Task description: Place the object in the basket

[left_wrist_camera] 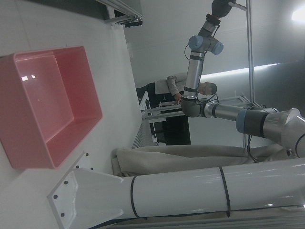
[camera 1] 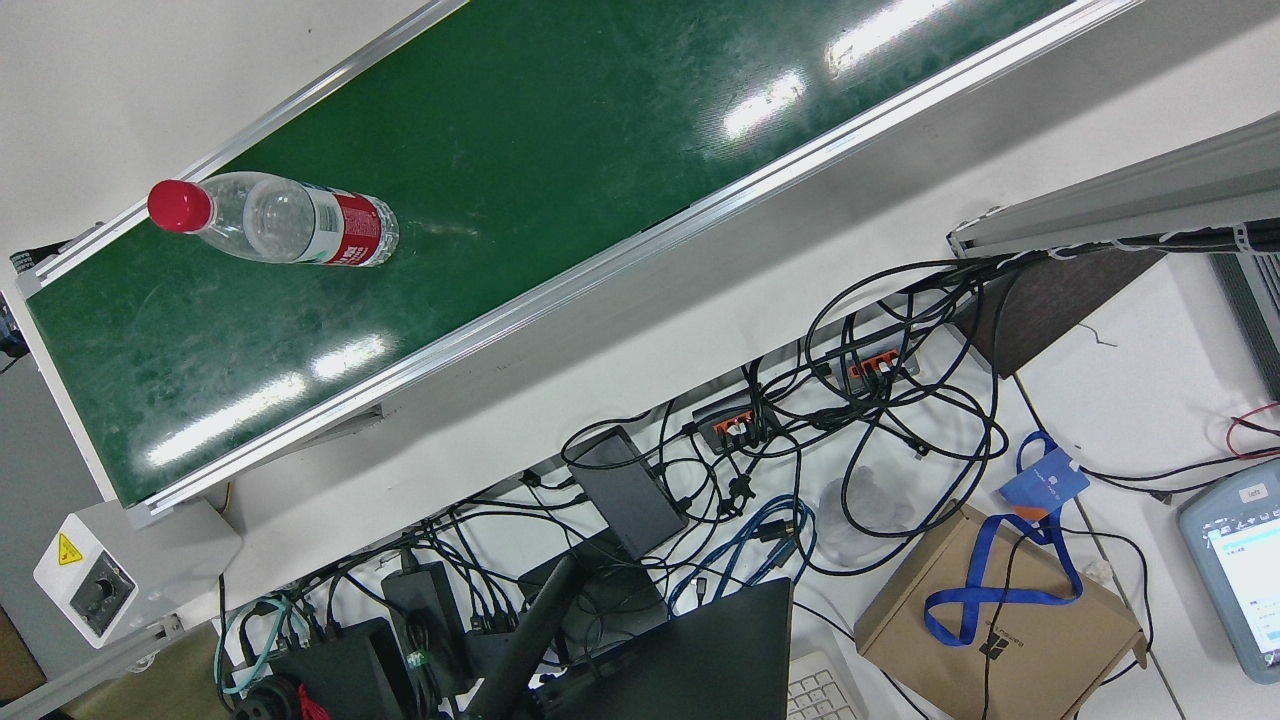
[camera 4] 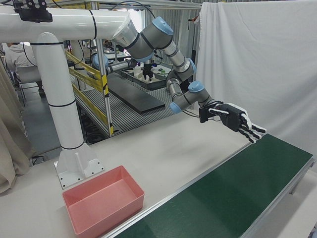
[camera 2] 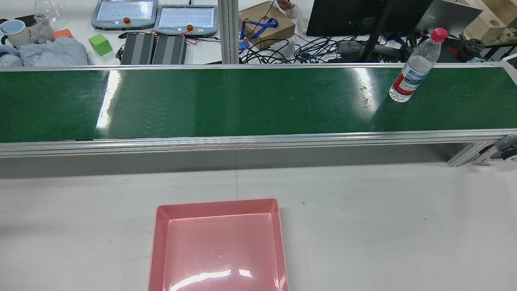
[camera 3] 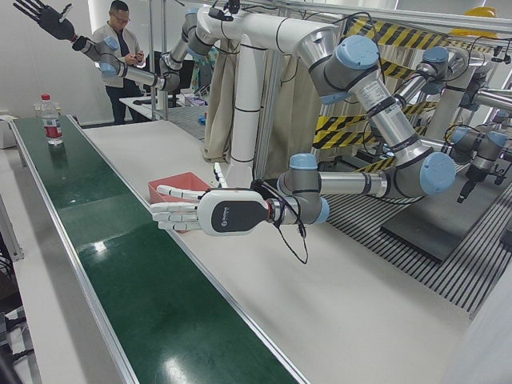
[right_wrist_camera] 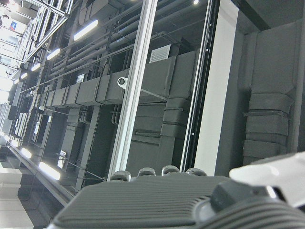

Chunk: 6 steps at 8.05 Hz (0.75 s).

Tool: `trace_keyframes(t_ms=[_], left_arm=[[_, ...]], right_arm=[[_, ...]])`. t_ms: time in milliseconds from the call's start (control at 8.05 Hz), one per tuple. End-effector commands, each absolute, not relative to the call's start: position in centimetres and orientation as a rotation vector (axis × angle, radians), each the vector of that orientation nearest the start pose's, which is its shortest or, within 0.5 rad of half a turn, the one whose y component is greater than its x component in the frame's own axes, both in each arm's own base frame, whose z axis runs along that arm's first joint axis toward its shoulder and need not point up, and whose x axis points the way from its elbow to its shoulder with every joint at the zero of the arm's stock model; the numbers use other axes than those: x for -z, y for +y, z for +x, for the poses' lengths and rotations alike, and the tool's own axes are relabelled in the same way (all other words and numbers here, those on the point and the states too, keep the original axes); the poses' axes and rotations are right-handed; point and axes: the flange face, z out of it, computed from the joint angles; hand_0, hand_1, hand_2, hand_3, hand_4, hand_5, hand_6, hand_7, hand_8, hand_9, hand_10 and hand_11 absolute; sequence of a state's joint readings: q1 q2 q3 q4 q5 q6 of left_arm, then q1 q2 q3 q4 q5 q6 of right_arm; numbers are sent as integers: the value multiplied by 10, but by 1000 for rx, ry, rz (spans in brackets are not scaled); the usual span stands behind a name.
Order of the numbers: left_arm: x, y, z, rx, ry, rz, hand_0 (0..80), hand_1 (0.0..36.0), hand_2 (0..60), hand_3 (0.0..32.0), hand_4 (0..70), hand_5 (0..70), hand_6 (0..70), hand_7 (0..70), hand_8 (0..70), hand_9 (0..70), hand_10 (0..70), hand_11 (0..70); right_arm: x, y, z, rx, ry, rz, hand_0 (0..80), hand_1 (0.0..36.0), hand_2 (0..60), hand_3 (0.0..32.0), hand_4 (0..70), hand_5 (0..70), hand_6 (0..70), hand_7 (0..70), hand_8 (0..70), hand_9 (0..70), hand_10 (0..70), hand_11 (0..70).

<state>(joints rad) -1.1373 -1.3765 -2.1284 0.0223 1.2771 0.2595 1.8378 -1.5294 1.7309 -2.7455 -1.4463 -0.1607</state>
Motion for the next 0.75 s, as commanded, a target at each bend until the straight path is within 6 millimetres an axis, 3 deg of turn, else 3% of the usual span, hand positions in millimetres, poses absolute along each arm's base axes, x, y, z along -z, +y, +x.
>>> trace_keyframes(t_ms=[0, 124, 373, 497, 621], left_arm=[[-490, -434, 22, 1719, 2436, 38, 461, 72, 28, 0, 220, 134, 7, 0, 43, 77, 70, 110], [-484, -429, 13, 1719, 2451, 55, 461, 70, 14, 0, 217, 134, 5, 0, 45, 78, 70, 109], [-476, -414, -5, 1736, 2472, 65, 456, 71, 47, 0, 220, 135, 6, 0, 45, 78, 69, 108], [-477, -415, -7, 1744, 2467, 72, 437, 58, 30, 0, 204, 125, 0, 0, 31, 68, 63, 98], [-480, -415, -8, 1755, 2459, 82, 421, 58, 58, 0, 200, 124, 2, 0, 30, 67, 65, 100]], right_arm=[[-535, -483, 283, 1383, 2562, -648, 0, 0, 0, 0, 0, 0, 0, 0, 0, 0, 0, 0], [-536, -482, 283, 1385, 2561, -645, 0, 0, 0, 0, 0, 0, 0, 0, 0, 0, 0, 0], [-536, -481, 283, 1386, 2559, -647, 0, 0, 0, 0, 0, 0, 0, 0, 0, 0, 0, 0], [-536, -480, 285, 1385, 2557, -649, 0, 0, 0, 0, 0, 0, 0, 0, 0, 0, 0, 0], [-538, -481, 284, 1390, 2553, -645, 0, 0, 0, 0, 0, 0, 0, 0, 0, 0, 0, 0]])
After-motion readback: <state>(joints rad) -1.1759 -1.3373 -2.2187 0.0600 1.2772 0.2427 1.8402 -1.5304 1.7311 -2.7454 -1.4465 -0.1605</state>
